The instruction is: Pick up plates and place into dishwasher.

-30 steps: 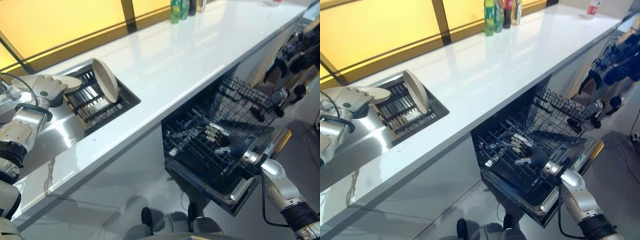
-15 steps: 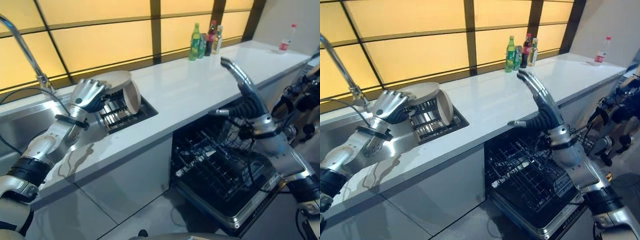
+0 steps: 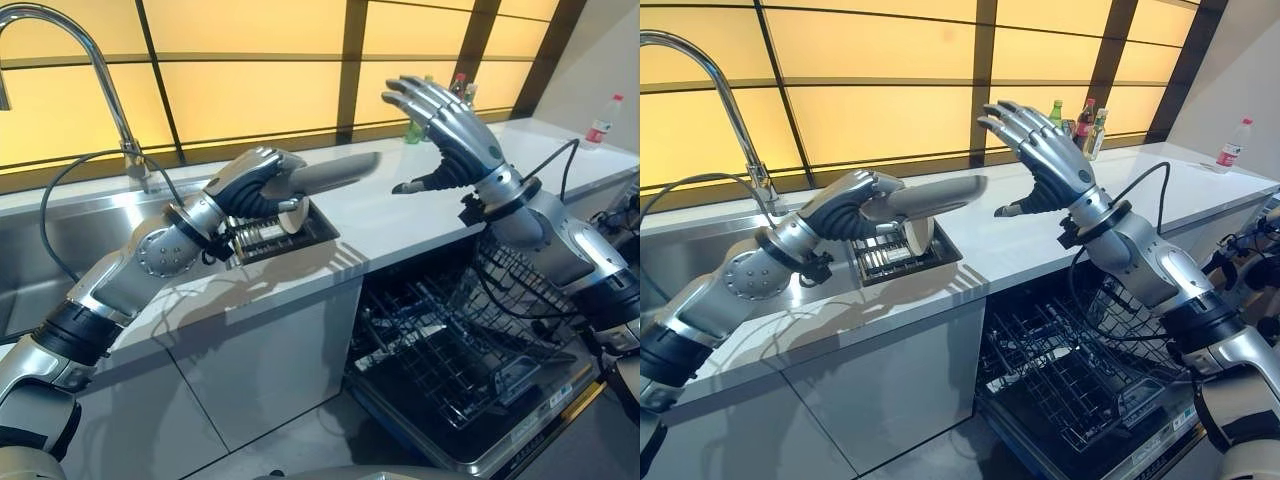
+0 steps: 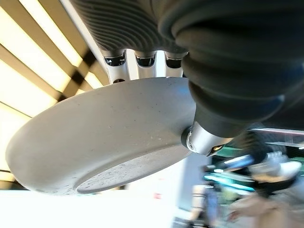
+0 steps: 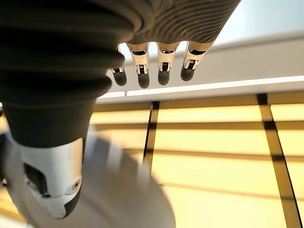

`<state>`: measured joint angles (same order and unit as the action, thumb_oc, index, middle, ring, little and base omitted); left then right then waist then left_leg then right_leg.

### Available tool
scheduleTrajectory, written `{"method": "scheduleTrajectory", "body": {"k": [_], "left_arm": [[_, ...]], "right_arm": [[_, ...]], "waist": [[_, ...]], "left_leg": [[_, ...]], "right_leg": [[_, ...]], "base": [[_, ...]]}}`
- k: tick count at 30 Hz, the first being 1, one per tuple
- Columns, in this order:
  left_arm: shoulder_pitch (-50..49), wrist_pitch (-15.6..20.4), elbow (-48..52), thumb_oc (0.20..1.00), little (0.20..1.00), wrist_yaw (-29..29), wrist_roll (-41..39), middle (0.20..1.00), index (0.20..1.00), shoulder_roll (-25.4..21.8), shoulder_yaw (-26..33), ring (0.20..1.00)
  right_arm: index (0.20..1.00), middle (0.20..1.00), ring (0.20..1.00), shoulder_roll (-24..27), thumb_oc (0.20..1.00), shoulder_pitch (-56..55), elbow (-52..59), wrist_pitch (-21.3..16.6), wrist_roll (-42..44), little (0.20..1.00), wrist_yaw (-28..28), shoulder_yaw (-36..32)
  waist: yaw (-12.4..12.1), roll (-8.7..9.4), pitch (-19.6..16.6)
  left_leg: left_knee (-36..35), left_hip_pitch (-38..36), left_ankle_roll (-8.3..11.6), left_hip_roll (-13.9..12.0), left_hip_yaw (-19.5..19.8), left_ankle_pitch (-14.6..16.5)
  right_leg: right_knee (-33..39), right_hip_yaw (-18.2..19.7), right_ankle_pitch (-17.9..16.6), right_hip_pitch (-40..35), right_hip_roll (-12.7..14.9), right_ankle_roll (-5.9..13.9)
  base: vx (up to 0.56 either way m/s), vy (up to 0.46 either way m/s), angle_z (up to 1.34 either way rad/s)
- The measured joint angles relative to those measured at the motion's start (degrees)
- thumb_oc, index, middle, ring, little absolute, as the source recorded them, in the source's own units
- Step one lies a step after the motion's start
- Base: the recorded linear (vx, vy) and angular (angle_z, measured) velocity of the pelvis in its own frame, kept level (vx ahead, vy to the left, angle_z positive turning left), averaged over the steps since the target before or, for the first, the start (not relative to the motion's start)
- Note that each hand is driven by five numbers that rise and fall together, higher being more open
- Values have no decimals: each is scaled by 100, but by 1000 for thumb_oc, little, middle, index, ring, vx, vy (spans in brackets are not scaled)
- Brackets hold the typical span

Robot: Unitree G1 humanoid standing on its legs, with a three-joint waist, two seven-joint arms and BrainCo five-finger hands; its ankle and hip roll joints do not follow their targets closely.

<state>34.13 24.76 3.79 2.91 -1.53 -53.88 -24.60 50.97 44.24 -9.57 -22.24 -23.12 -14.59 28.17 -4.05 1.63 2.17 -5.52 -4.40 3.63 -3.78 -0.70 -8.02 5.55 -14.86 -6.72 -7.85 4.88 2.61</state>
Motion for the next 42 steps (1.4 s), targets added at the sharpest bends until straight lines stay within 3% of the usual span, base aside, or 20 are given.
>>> {"method": "scheduleTrajectory", "body": {"k": [12, 13, 14, 22, 31, 32, 33, 37, 42], "left_arm": [[441, 85, 128, 200, 200, 437, -654, 200, 200, 177, -204, 200], [446, 85, 147, 200, 200, 441, -670, 200, 200, 204, -231, 200], [446, 85, 154, 200, 200, 441, -672, 200, 200, 251, -246, 200], [499, 55, 171, 200, 200, 460, -654, 200, 200, 399, -245, 200], [500, -44, 173, 200, 200, 457, -645, 200, 200, 506, -154, 200], [500, -54, 173, 457, 457, 456, -638, 457, 457, 524, -135, 457], [500, -74, 173, 1000, 1000, 445, -621, 1000, 1000, 542, -125, 1000], [499, -220, 162, 1000, 1000, 361, -472, 1000, 1000, 541, -120, 1000], [482, -238, -221, 1000, 1000, -470, 591, 1000, 1000, 64, 15, 1000]], "right_arm": [[1000, 1000, 1000, -82, 1000, 341, -526, 239, 318, 1000, 788, 604], [275, 275, 275, -101, 275, 341, -558, 255, 400, 275, 851, 644], [200, 200, 200, -141, 200, 341, -602, 268, 487, 200, 930, 648], [200, 200, 200, -440, 200, 341, -879, 426, 1533, 200, 1276, 647], [200, 200, 200, -602, 200, 256, -948, 515, 1900, 200, 1232, 591], [200, 200, 200, -602, 200, 247, -948, 515, 1937, 200, 1214, 578], [200, 200, 200, -605, 200, 225, -943, 513, 1939, 200, 1194, 536], [200, 200, 200, -607, 200, 43, -858, 467, 1941, 200, 1169, 255], [200, 200, 200, -408, 200, -517, -669, 457, 2032, 200, 1382, -367]], "waist": [[-11, -49, -147], [-11, -60, -165], [-11, -74, -181], [-4, -87, -215], [12, -127, -238], [14, -130, -239], [16, -131, -239], [15, -135, -238], [29, -157, -220]], "left_leg": [[0, 7, 1, 7, 83, -1], [0, 6, 1, 7, 84, -1], [0, 6, 1, 7, 84, -1], [0, -5, 1, 2, 91, -1], [0, -10, 0, 3, 89, -1], [0, -10, 0, 2, 89, -1], [0, -12, 0, 1, 89, -1], [-1, -11, 0, 0, 85, -1], [-1, -1, 2, -3, 69, 0]], "right_leg": [[0, -66, 7, -31, -1, -7], [0, -66, 7, -31, -1, -7], [0, -66, 7, -32, -1, -7], [1, -67, 6, -44, -8, -8], [1, -61, 6, -45, -8, -7], [1, -60, 6, -45, -8, -7], [1, -59, 7, -45, -10, -8], [0, -53, 7, -43, -10, -8], [0, 11, 13, 2, -20, -17]], "base": [[9, 0, 3], [0, 0, 0], [0, 0, 0], [0, 0, 0], [0, 0, 0], [0, 0, 0], [0, 0, 0], [0, 0, 0], [29, 7, -3]]}}
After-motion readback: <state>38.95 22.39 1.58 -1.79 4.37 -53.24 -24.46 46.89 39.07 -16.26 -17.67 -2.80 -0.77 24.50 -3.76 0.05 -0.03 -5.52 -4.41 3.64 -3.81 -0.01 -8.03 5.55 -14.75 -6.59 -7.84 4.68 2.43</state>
